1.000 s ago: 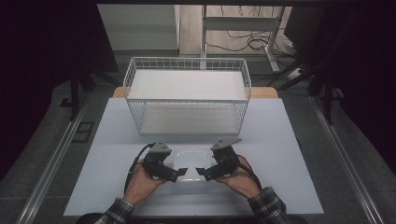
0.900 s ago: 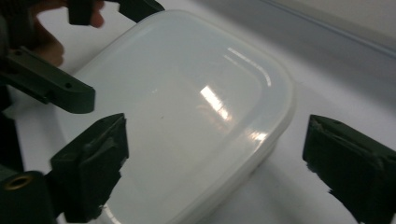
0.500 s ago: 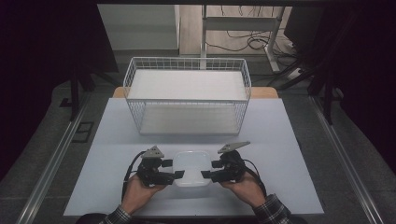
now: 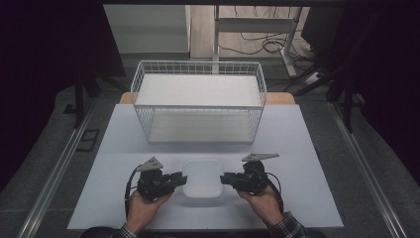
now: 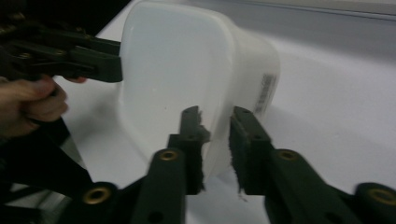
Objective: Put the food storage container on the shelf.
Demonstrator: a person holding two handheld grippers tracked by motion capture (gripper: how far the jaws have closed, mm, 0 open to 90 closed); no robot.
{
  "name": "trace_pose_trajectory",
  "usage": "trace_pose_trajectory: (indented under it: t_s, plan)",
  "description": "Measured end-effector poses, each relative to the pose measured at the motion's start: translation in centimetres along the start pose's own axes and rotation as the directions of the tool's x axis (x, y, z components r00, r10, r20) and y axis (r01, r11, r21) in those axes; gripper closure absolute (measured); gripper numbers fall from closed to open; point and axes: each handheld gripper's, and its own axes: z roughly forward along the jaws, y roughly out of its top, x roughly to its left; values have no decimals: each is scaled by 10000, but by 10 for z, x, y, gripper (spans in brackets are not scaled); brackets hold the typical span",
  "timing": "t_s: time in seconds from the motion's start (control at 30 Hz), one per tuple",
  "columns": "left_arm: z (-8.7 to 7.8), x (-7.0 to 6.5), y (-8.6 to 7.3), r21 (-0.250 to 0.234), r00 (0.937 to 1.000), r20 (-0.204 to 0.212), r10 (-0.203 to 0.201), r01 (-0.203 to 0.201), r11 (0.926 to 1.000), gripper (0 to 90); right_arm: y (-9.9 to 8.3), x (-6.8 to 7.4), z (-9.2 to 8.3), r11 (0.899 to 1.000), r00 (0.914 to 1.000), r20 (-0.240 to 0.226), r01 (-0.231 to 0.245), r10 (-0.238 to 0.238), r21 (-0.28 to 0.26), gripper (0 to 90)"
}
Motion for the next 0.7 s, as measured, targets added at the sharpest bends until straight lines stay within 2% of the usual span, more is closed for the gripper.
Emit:
trace_pose_trajectory:
  t_s: [0.03,0.07,0.13,0.17,0.27,0.4,0.57,0.7]
  plan:
    - [-1,1,0,-106,10000,-39,-62,62,9999,773,-1,-1,0,10000,10000,-37,-16,16,-76,785]
    - [0,2,0,-105,9999,-59,-116,116,9999,776,-1,0,2,9998,9998,32,185,-184,-118,786]
    - [0,2,0,-118,9999,-84,-118,117,9999,780,-2,1,2,9996,9996,135,230,-228,-179,786]
    - [1,2,1,-102,9997,-236,-69,67,9999,781,-1,5,3,9984,9979,376,537,-531,-173,786]
    - [1,2,3,-143,9996,-288,-8,4,9999,782,0,6,3,9972,9961,547,705,-691,-238,786]
    - [2,4,15,-250,9990,-368,241,-250,9994,783,9,6,0,9937,9926,717,1018,-983,-468,786]
    - [6,8,26,-384,9984,-476,303,-322,9987,782,20,3,0,9884,9859,996,1405,-1343,-579,785]
    - [9,11,33,-448,9978,-571,346,-372,9983,782,27,-1,2,9870,9845,1055,1472,-1399,-647,784]
